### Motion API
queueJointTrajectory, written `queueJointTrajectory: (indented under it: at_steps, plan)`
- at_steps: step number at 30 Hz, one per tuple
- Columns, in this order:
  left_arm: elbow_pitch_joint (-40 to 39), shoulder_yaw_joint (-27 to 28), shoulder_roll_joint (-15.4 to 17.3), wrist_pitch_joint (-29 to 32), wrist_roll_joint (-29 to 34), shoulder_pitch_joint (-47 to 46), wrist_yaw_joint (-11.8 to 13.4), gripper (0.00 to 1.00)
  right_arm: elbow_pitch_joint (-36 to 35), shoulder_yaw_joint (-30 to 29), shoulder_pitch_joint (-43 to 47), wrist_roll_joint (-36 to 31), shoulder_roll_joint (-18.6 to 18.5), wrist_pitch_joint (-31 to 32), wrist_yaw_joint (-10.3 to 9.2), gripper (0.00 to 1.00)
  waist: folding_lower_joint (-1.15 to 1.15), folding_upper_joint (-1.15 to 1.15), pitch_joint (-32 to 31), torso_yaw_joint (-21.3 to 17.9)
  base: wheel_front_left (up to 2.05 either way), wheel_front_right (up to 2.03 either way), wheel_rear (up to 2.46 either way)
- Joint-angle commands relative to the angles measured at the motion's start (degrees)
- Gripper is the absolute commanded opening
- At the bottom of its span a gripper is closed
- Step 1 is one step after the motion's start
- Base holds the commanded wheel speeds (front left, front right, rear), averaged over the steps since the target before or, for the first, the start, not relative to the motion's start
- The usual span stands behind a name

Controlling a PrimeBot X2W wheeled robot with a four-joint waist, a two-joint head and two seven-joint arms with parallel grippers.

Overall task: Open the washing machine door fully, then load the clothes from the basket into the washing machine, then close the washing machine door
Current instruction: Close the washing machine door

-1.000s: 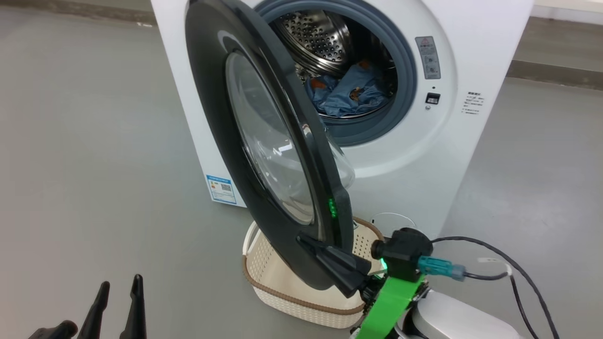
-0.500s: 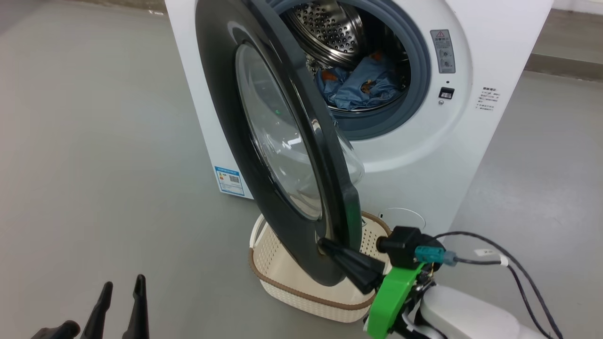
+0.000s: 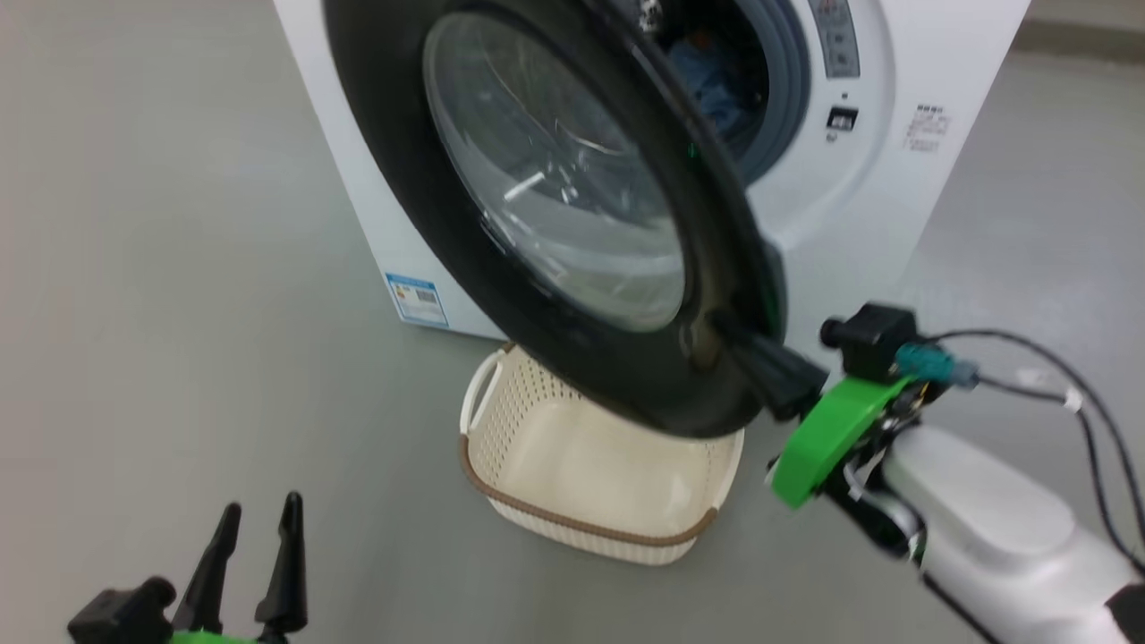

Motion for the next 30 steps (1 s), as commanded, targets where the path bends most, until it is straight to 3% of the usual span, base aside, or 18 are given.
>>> queueJointTrajectory:
  at_steps: [1,18,30]
  plan:
    - [-1.52,1.54,1.11,-0.43,-0.26,-2.96,-0.26,1.00,-0.30,-0.86,-1.94,-0.87,-0.66,-0.47,-0.05,0.00,0.00,0.00,3.29,-1.11,0.00,0.00,0.00]
    - [-3.17,-2.79,1.27,-0.69,-2.65,-13.80,-0.27,1.00,6.65,-6.18,-21.85,-1.50,-4.19,-0.47,-0.05,0.00,0.00,0.00,18.99,-1.84,0.00,0.00,0.00]
    - [-3.57,-3.49,1.06,-0.70,-3.37,-17.04,-0.27,1.00,14.07,-9.18,-32.16,-2.89,-3.91,-0.47,-0.05,0.00,0.00,0.00,22.50,-0.57,0.00,0.00,0.00]
